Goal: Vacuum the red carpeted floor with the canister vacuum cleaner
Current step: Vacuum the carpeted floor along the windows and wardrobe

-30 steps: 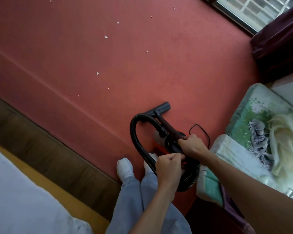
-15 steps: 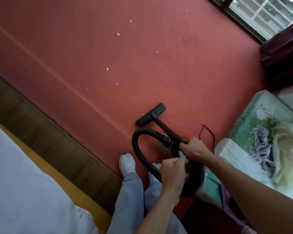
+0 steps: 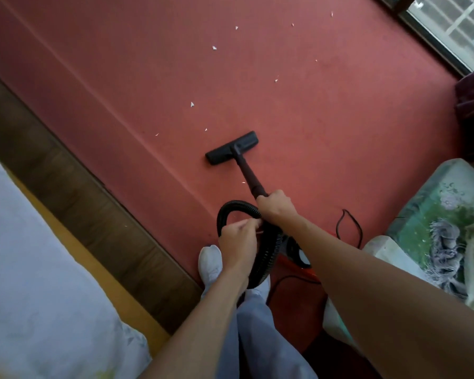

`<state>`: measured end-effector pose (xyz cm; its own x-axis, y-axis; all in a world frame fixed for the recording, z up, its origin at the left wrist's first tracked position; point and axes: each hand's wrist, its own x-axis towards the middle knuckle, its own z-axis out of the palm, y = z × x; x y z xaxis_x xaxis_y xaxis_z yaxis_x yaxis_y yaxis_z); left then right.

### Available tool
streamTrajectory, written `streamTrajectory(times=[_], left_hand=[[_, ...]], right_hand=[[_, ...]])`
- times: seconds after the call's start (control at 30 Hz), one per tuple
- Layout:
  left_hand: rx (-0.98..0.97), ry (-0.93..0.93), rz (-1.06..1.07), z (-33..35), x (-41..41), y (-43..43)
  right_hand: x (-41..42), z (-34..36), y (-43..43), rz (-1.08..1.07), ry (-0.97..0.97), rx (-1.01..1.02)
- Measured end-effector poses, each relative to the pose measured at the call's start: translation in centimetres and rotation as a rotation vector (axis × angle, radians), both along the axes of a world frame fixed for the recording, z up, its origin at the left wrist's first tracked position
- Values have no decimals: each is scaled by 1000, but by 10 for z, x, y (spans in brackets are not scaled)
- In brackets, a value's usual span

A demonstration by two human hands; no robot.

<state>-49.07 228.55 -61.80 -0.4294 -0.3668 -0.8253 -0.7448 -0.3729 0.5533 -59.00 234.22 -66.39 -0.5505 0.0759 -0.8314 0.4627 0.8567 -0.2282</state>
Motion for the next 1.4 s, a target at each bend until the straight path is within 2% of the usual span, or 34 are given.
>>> streamTrajectory(times=[0.27, 0.43, 0.7, 0.97, 1.13, 1.3, 1.4], left_hand=[[-69, -38, -169, 54, 22, 21], [-134, -19, -233, 62, 23, 20], [-239, 5, -246, 52, 22, 14], [-167, -81, -264, 67, 39, 24], [-176, -48, -327, 67, 36, 29], [-213, 15, -299, 56, 32, 25], [-166, 35, -217, 47, 27, 18]], right_hand=[[51, 23, 47, -242, -146, -24], [54, 30, 46, -322, -185, -28], [45, 20, 29, -340, -143, -44], [80, 37, 49, -362, -196, -2], [75, 35, 54, -399, -194, -26], [58, 23, 41, -332, -137, -33], [41, 16, 28, -250, -83, -32]])
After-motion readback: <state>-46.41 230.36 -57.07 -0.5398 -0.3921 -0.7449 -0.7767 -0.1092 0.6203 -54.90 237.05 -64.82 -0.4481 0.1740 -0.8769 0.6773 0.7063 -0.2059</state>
